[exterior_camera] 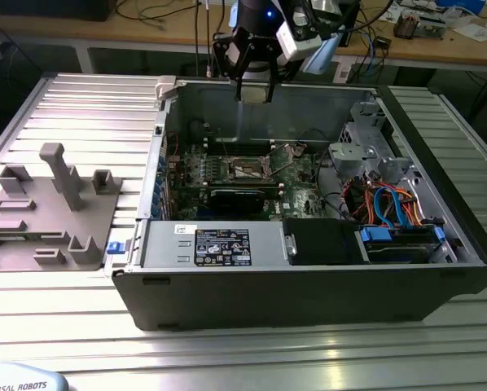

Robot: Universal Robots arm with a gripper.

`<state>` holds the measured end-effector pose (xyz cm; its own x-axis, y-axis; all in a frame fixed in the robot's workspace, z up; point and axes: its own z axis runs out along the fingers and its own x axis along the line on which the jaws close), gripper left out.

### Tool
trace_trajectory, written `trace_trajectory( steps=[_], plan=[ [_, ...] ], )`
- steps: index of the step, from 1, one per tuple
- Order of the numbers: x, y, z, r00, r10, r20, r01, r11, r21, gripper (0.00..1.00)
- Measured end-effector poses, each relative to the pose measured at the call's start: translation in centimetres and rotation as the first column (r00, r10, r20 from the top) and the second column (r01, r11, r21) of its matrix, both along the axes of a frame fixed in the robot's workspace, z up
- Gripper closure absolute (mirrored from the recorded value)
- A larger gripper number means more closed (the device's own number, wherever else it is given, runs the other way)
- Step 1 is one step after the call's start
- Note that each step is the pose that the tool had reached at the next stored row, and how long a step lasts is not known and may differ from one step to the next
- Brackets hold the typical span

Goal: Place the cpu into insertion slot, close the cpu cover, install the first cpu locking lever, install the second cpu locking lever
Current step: 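Place the cpu into insertion slot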

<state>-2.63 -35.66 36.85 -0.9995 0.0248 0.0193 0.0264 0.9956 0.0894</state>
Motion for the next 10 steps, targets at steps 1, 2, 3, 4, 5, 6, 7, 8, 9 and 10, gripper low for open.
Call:
trace_trajectory(
  steps=[1, 2, 3, 4, 5, 6, 7, 8, 9, 10],
  plan=[
    [0.00, 0.00, -0.05, 1.0000, 0.000, 0.0000, 0.000, 1.0000, 0.0000, 0.46],
    [0.00, 0.00, -0.11, 1.0000, 0.000, 0.0000, 0.000, 1.0000, 0.0000, 0.46],
    [-0.01, 0.00, -0.16, 1.0000, 0.000, -0.0001, 0.000, 1.0000, 0.0000, 0.46],
    [-0.01, 0.00, -0.22, 1.0000, 0.000, -0.0001, 0.000, 1.0000, -0.0001, 0.46],
    [-0.01, 0.00, -0.32, 1.0000, 0.000, -0.0001, 0.000, 1.0000, 0.0000, 0.46],
    [0.00, 0.00, -0.43, 1.0000, 0.000, -0.0001, 0.000, 1.0000, -0.0001, 0.46],
    [-0.01, 0.00, -0.57, 1.0000, 0.000, 0.0000, 0.000, 1.0000, 0.0000, 0.46],
    [-0.01, 0.00, -0.64, 1.0000, 0.000, 0.0000, 0.000, 1.0000, 0.0000, 0.46],
    [0.00, 0.00, -0.68, 1.0000, 0.000, 0.0000, 0.000, 1.0000, -0.0001, 0.46],
    [0.00, 0.00, -0.73, 1.0000, 0.000, 0.0000, 0.000, 1.0000, 0.0000, 0.46]
  ],
)
